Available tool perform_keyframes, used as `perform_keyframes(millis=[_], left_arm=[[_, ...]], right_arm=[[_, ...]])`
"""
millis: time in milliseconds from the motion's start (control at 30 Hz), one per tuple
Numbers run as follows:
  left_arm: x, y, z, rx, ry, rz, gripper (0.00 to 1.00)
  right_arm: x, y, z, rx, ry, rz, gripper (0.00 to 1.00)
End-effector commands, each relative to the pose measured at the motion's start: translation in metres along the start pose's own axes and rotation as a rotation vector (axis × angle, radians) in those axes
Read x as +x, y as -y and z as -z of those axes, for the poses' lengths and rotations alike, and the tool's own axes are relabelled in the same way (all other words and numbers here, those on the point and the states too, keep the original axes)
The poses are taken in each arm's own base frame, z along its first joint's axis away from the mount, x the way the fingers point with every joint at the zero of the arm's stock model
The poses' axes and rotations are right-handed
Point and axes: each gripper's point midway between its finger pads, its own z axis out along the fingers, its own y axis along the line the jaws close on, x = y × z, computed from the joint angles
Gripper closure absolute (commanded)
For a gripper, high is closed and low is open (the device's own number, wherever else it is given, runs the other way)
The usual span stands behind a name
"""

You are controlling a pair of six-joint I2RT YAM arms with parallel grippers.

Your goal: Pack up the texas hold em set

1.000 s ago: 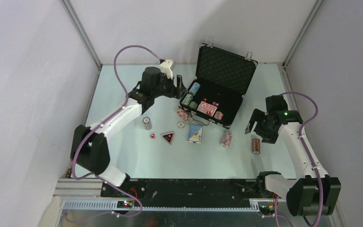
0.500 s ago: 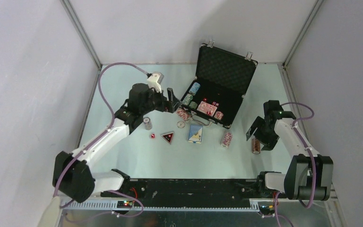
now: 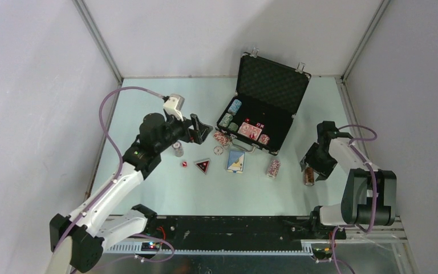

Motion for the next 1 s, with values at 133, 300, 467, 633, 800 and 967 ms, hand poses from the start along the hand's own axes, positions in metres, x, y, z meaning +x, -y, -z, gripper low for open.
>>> perform_keyframes(millis=[133,300,467,633,800,967], left_arm=[[-0.003,-0.001,0.011,-0.017,0.02,-0.03,0.0],[0.003,-0.003,0.019,-0.026,-0.011,-0.059,0.0],[0.0,-0.006,0.027,-0.051,-0.011,-0.11,0.0],[-0.019,-0.002,0.025,-0.051,0.023,-0.12,0.0],[-0.024,-0.001,0.019,-0.045,0.023,-0.127,0.0],[-0.022,-0.004,0.019,-0.056,0.021,-0.135,0.0]], right_arm=[[-0.007,-0.014,-0.004,-0.038,0.029,0.029,0.52],[0.001,-0.023,-0.01,-0.054,-0.015,0.078,0.7],[0.007,-0.032,-0.015,-0.048,-0.024,0.154,0.65],[0.014,-0.037,-0.024,-0.023,-0.05,0.196,0.61],[0.018,-0.043,-0.026,-0.031,-0.054,0.214,0.65],[0.009,-0.049,-0.011,-0.066,-0.011,0.226,0.7]])
